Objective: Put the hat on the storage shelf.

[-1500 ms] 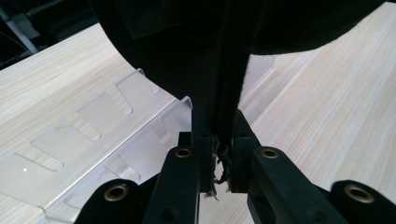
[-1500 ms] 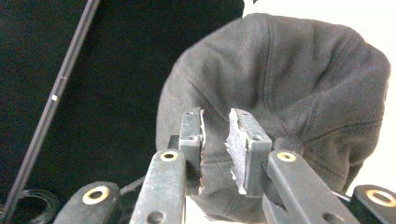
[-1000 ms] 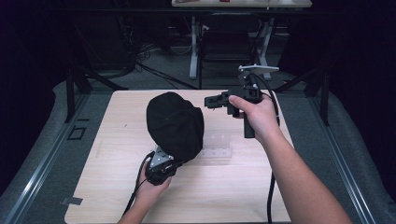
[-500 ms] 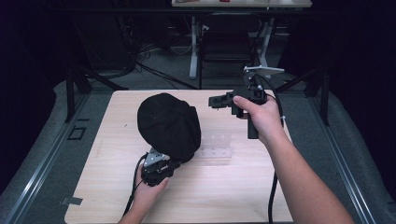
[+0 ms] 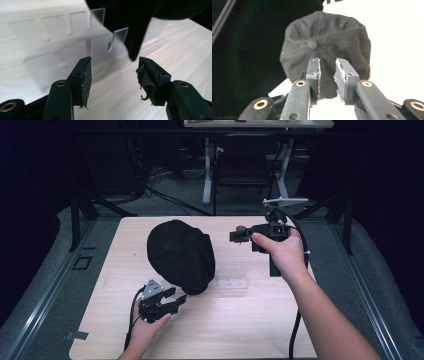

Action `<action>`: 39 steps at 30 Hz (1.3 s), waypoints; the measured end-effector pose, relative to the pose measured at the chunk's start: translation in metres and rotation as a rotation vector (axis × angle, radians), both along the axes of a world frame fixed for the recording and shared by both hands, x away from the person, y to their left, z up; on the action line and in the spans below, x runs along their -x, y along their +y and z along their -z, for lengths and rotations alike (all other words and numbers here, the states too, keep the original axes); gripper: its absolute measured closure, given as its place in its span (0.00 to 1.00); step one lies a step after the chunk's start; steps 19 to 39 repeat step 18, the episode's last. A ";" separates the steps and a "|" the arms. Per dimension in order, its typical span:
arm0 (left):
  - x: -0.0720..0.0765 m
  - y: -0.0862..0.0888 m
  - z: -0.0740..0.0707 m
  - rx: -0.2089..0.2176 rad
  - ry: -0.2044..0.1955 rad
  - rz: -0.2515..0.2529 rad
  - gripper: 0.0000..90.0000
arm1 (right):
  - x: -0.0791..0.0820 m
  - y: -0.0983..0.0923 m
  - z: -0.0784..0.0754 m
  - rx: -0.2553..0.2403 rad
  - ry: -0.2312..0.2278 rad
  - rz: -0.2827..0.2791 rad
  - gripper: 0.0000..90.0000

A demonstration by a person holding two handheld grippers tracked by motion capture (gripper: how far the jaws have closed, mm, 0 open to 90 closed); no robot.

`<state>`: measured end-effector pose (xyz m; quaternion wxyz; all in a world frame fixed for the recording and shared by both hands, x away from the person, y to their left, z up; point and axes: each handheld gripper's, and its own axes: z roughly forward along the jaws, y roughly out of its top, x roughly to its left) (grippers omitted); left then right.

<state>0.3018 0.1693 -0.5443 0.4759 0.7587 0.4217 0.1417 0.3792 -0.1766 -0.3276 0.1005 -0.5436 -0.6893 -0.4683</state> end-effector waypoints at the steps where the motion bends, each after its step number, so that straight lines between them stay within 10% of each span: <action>1: 0.001 0.002 0.000 -0.005 0.002 -0.004 0.50 | 0.001 -0.001 0.002 0.006 -0.003 0.001 0.81; 18: 0.014 0.026 0.002 -0.008 0.001 -0.014 0.47 | 0.050 -0.012 0.056 0.313 -0.169 0.058 0.73; 39: 0.014 0.026 0.002 -0.008 0.001 -0.014 0.47 | 0.050 -0.012 0.056 0.313 -0.169 0.058 0.73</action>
